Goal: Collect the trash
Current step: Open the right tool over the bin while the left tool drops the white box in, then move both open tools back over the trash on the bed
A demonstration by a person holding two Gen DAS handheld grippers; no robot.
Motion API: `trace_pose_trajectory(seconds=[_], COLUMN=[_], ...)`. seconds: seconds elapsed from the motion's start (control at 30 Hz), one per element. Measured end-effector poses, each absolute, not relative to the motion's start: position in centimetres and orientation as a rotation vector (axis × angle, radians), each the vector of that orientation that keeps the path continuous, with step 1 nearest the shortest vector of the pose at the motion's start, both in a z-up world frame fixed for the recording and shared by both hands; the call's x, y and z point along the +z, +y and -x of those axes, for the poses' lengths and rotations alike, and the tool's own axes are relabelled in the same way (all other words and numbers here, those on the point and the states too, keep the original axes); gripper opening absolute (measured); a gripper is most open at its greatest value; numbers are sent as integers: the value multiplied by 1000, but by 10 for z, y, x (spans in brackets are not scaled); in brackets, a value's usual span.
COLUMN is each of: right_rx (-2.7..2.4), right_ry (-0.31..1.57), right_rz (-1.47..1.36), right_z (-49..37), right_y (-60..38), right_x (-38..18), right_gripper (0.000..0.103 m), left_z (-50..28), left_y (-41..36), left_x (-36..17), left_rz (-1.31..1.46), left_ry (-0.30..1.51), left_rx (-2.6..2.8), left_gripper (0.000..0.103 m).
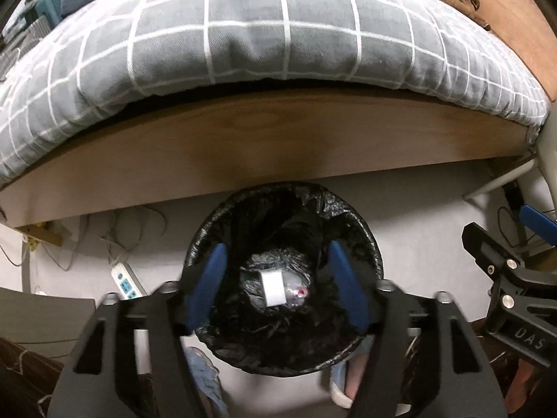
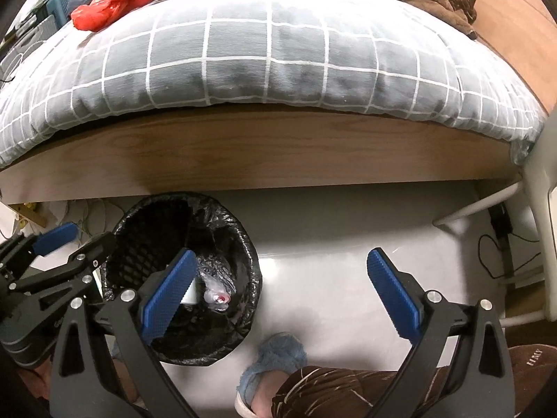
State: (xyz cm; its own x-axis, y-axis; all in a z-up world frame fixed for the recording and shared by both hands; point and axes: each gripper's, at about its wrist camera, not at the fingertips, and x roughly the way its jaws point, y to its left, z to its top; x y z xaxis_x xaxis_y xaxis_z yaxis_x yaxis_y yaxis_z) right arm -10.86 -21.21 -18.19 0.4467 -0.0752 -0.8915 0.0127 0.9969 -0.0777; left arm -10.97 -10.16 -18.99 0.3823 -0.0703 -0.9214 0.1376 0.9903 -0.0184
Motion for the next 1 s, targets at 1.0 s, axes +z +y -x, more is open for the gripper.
trace_pose_trajectory(seconds=[1.0], right_rx=[22], right_ry=[815], right_rz=[52], right_z=[79], right_y=[-182], right_x=[-67], right_gripper=[95], left_z=[72], left_y=[-34], left_x=[-71], left_rz=[15], left_ry=[941], left_rx=[-21], left_gripper=[97])
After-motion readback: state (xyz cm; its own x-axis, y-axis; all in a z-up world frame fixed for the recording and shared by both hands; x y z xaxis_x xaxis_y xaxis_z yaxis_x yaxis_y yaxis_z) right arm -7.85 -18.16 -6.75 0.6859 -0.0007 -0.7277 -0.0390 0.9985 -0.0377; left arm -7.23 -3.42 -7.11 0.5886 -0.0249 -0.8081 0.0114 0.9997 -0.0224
